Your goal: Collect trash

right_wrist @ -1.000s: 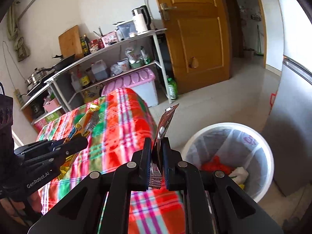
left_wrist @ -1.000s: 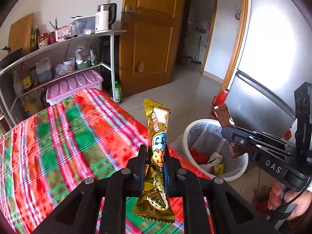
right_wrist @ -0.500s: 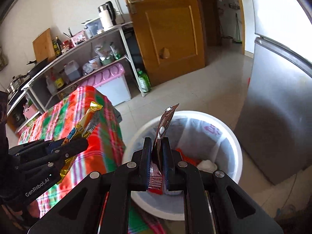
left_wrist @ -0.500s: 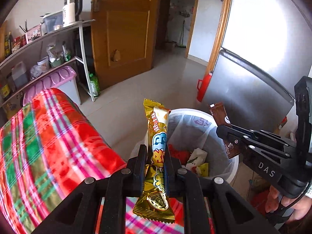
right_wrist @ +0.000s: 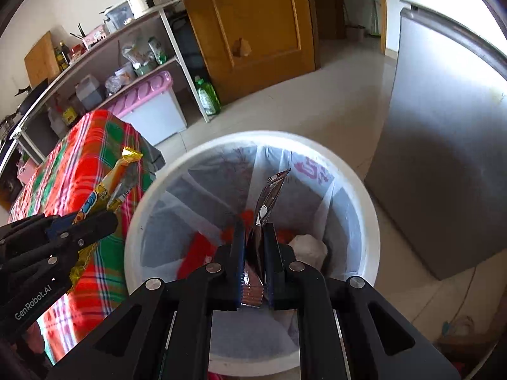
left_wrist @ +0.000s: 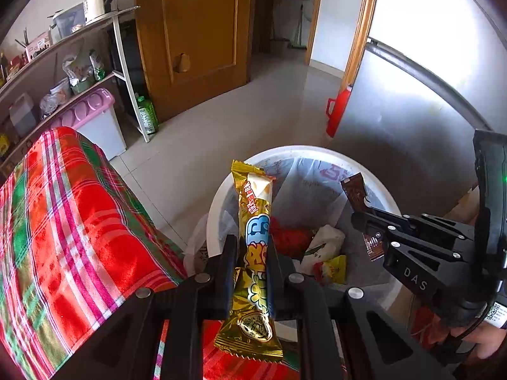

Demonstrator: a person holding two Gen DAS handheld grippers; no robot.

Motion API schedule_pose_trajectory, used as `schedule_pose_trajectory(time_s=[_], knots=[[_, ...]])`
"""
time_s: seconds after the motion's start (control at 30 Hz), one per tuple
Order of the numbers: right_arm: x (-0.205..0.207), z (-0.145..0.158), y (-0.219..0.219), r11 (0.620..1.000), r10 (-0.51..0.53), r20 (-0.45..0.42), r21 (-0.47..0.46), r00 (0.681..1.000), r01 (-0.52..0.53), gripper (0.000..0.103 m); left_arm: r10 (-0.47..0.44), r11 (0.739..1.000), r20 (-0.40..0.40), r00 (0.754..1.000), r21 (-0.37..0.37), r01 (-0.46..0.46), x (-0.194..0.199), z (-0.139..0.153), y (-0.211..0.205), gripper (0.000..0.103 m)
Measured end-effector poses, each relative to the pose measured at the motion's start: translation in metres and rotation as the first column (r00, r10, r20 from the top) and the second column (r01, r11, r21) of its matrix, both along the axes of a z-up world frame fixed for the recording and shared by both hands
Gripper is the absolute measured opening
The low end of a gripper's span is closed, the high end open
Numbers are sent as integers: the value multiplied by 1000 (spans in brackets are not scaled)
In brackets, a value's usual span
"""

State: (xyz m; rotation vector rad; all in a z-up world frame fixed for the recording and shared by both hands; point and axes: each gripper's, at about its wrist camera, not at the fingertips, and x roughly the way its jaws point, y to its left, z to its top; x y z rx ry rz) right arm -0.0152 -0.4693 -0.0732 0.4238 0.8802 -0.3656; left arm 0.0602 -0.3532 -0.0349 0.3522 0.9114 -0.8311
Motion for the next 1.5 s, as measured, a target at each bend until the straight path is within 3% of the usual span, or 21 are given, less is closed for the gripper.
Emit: schedule_pose_trajectory(time_s=[0.13, 0.2, 0.27, 0.37, 0.8, 0.97, 1.03, 1.1, 1.27, 1.5], knots=[[-2, -10, -4, 1000, -12, -24, -7, 1000, 12, 17, 8, 1000, -50, 999, 4, -8, 3, -9, -7, 17], [-3, -12, -6, 1000, -19, -29, -2, 999, 19, 27, 8, 1000, -55, 998, 5, -7, 4, -11, -8, 18], [-5, -13, -8, 1000, -28, -32, -4, 999, 28, 46, 10, 1000, -57, 998, 10, -9, 4, -12, -9, 22], [-7, -14, -9, 999, -44, -31, 6, 999, 45, 46, 10, 1000, -66, 998, 4, -10, 5, -13, -8, 28], [-14, 9, 4, 999, -45, 9, -17, 999, 45, 46, 24, 999, -42, 999, -37, -26, -1, 5, 5, 28], [-24, 29, 22, 997, -40, 36, -61, 999, 42, 46, 41, 998, 2, 999, -51, -41, -10, 19, 18, 39], [-28, 38, 30, 996, -39, 55, -74, 998, 43, 46, 65, 996, 17, 998, -65, -64, -14, 25, 27, 39], [-32, 49, 39, 995, -33, 78, -90, 996, 40, 46, 87, 995, 81, 993, -58, -83, -22, 33, 34, 40], [-48, 69, 60, 989, -43, 123, -133, 992, 59, 52, 125, 988, 115, 986, -111, -112, -35, 48, 57, 41], [-70, 80, 81, 976, -71, 149, -192, 986, 99, 53, 130, 981, 187, 974, -166, -99, -61, 65, 77, 41]])
